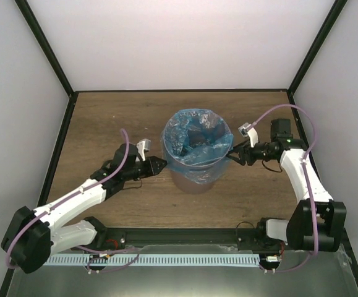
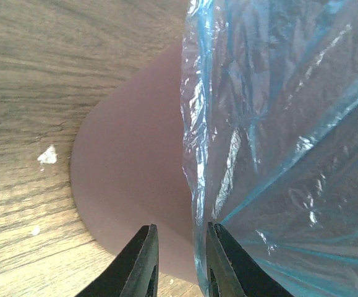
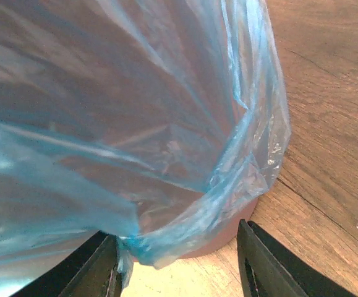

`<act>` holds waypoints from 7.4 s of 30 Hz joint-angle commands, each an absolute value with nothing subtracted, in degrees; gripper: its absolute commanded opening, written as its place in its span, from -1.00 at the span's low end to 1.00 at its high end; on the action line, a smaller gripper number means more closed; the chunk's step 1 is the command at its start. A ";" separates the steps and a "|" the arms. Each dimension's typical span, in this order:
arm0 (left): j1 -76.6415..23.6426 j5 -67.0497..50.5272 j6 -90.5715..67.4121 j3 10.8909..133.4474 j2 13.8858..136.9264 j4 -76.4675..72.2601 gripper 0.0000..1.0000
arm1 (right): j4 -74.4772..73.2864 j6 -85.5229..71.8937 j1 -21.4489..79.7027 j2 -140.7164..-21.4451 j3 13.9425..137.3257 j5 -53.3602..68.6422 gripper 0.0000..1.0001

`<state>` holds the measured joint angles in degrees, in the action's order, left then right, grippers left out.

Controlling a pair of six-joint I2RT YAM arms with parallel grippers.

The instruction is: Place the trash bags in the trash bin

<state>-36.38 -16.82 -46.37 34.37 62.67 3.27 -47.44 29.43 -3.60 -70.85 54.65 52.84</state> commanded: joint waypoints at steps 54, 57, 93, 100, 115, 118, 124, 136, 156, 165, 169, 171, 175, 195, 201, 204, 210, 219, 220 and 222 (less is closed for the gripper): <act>-36.51 -12.16 -13.07 90.89 69.28 57.91 -0.02 | -34.05 15.17 15.95 -87.36 68.61 39.79 0.10; -36.56 -12.70 -12.60 91.04 68.67 60.97 -0.09 | -32.59 15.14 21.13 -85.88 65.63 38.57 0.11; -54.61 -3.83 -13.60 79.26 85.76 69.48 -0.77 | -21.03 19.35 6.59 -65.83 44.13 39.66 0.41; -55.15 -5.45 -13.77 73.30 85.68 65.51 -0.79 | -21.18 20.09 6.59 -66.03 44.18 39.20 0.41; -55.16 -10.20 -12.49 64.42 89.48 57.17 -0.85 | -21.30 20.25 6.59 -65.63 44.03 39.02 0.42; -55.16 -10.90 -12.32 62.97 90.38 56.21 -0.85 | -21.26 20.25 6.59 -65.60 43.98 39.02 0.42; -55.19 -11.51 -11.72 61.14 92.73 55.26 -0.86 | -21.27 20.48 6.59 -65.65 43.98 38.89 0.42; -55.18 -14.05 -10.31 59.18 98.40 50.81 -0.86 | -21.27 20.79 6.59 -65.72 43.96 38.76 0.43; -55.14 -15.21 -8.70 58.80 101.46 50.01 -0.85 | -41.47 11.86 -3.85 -70.40 66.36 71.90 0.53; -55.13 -14.98 -9.02 59.18 100.58 50.55 -0.85 | -57.06 22.44 2.22 -77.77 71.79 76.09 0.59; -55.19 -14.69 -9.01 59.56 100.42 50.89 -0.84 | -59.30 24.48 4.30 -79.40 70.85 79.65 0.42; -55.14 -14.60 -9.01 59.52 100.52 51.04 -0.84 | -58.28 23.35 4.96 -79.85 70.29 79.84 0.33; -55.13 -14.53 -9.13 59.50 100.40 51.15 -0.84 | -58.04 22.88 6.55 -81.02 70.60 79.99 0.18; -55.16 -13.35 -9.67 59.76 99.10 52.03 -0.83 | -52.33 16.87 7.38 -86.91 67.58 70.58 -0.99; -55.12 -12.05 -10.30 60.36 97.46 51.85 -0.76 | -54.21 18.09 7.38 -88.85 66.97 68.83 -0.99; -55.12 -11.59 -10.43 60.83 96.92 52.19 -0.74 | -54.83 18.80 7.38 -89.21 66.74 68.86 -0.99; -55.15 -11.25 -10.63 61.30 96.45 52.56 -0.71 | -54.84 19.20 7.38 -88.70 66.53 69.04 -0.98; -55.06 -9.33 -10.79 64.94 90.57 56.76 -0.71 | -55.50 20.05 7.34 -87.39 67.54 70.51 -0.98; -55.05 -9.38 -10.95 65.72 89.53 57.50 -0.70 | -55.62 20.25 7.38 -87.29 67.75 70.47 -0.98; -55.07 -9.34 -11.22 67.39 87.76 59.19 -0.70 | -55.59 20.37 7.38 -87.11 67.86 70.63 -0.98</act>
